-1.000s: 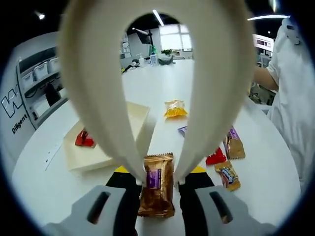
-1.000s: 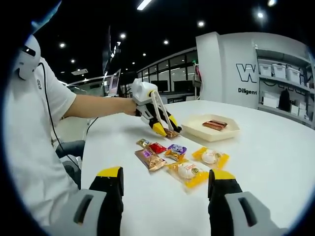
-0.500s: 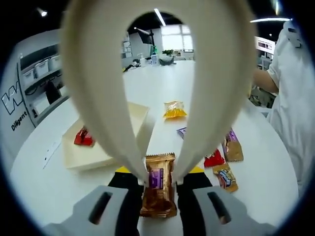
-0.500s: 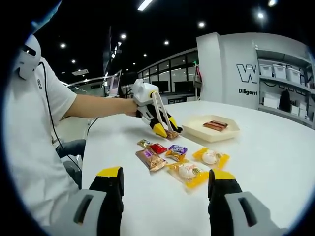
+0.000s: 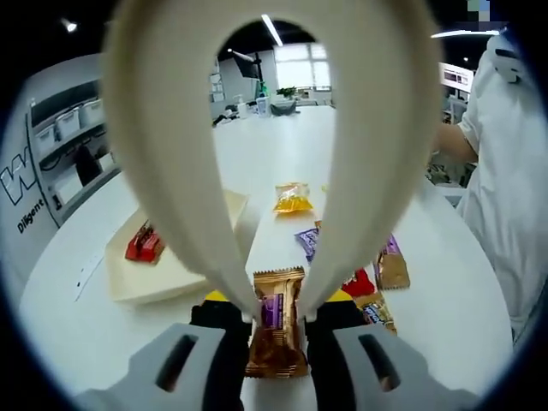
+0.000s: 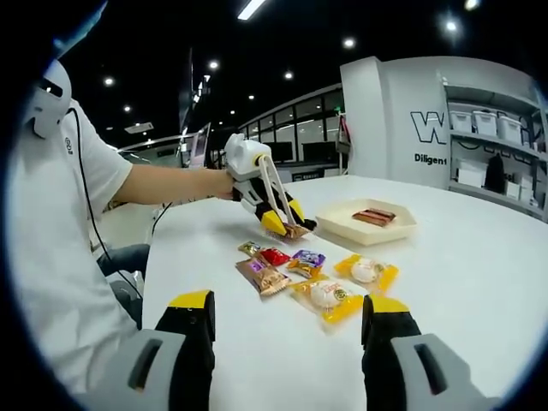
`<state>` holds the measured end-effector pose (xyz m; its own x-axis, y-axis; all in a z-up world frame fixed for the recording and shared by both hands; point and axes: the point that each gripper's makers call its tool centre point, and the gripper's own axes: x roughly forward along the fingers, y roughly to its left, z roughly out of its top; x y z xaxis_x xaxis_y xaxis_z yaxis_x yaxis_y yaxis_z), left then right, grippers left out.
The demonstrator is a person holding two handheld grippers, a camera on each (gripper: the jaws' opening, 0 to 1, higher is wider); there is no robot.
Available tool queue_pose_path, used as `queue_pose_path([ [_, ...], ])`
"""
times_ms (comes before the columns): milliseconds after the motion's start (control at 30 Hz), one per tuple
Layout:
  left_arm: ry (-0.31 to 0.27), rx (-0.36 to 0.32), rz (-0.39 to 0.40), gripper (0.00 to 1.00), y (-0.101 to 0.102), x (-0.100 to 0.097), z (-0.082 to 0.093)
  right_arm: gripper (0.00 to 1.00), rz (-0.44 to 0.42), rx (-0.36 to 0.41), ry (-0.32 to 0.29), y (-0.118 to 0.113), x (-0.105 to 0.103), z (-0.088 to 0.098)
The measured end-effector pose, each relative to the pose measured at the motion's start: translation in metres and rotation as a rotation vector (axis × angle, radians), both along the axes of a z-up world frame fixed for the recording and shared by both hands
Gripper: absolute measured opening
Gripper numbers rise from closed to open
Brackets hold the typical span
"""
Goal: Place the target food into the container with the food tongs after gripping and lifting it, then release it inside without dropping or visibly crushing the food.
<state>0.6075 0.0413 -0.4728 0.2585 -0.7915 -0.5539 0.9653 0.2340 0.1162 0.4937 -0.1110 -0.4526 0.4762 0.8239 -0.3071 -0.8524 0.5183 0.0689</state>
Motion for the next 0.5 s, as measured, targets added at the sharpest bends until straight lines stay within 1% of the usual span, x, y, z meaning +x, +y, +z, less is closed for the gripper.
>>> queue_pose_path([
  [167, -0.005, -0.019, -0.020, 0.22, -0.004, -0.006, 0.014, 0.69, -0.001, 0.004, 0.000, -0.001, 0.000, 0.000],
  [267, -0.016, -0.034, -0.030, 0.22, -0.008, -0.008, 0.026, 0.69, -0.002, 0.006, 0.001, -0.002, 0.000, 0.000],
  [333, -0.021, -0.054, -0.033, 0.22, -0.010, -0.007, 0.036, 0.69, -0.003, 0.008, 0.000, -0.002, 0.000, 0.000],
  [500, -0.030, -0.086, -0.042, 0.22, -0.017, -0.005, 0.052, 0.69, -0.005, 0.012, -0.001, -0.004, 0.000, 0.001],
])
